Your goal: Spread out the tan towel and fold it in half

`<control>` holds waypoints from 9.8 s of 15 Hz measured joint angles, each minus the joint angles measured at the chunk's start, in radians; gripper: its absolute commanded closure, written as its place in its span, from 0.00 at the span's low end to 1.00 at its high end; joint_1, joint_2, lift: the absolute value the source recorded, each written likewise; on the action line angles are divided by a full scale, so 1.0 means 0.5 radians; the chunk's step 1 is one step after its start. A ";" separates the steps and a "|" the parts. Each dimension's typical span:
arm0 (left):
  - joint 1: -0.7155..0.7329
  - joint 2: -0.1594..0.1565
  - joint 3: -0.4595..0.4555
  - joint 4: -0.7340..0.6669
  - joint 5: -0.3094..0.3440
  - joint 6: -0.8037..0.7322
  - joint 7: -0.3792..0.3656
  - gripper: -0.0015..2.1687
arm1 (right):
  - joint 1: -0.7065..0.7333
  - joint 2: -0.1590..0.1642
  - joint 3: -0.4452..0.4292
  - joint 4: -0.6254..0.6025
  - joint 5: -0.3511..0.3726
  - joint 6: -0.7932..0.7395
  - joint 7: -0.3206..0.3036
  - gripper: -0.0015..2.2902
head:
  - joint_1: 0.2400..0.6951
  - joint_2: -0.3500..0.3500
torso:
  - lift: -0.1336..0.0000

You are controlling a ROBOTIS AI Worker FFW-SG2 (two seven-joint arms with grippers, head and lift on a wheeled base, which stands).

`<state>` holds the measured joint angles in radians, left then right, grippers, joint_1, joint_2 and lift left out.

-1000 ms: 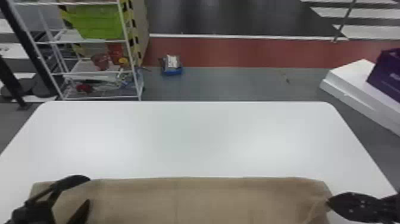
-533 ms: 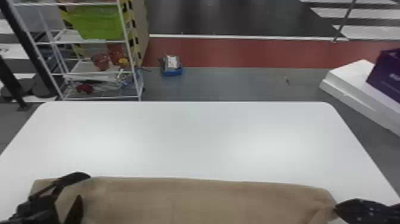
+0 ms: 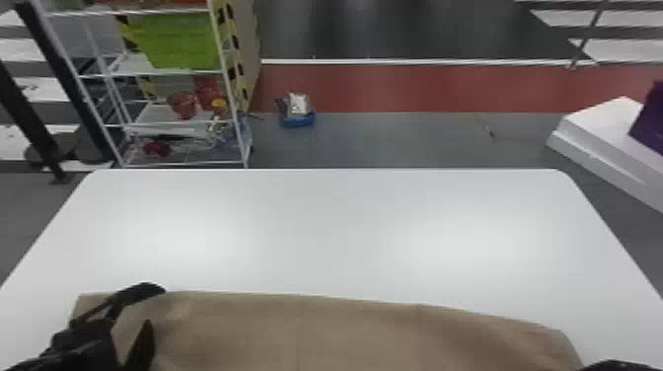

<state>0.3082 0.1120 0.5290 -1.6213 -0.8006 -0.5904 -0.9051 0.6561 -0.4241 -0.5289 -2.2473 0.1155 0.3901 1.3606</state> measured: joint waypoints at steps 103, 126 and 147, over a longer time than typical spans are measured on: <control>0.038 -0.085 0.110 -0.239 0.116 0.155 -0.044 0.06 | -1.130 0.127 0.485 1.039 0.373 0.390 0.000 0.43 | 1.00 0.55 | 0.07; 0.210 -0.224 0.036 -0.799 1.967 1.791 0.715 0.06 | -0.723 0.848 0.303 0.321 -0.255 -0.070 -1.157 0.08 | 1.00 0.73 | 0.07; 0.430 -0.224 -0.243 -0.786 1.915 1.258 0.921 0.05 | -0.531 0.848 0.519 0.580 -0.231 -0.811 -1.203 0.08 | 1.00 0.75 | 0.07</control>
<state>0.5231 0.0000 0.4077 -2.0142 0.1567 0.0385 -0.4447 0.3907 0.0000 -0.2692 -1.9573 0.0000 -0.0154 0.7593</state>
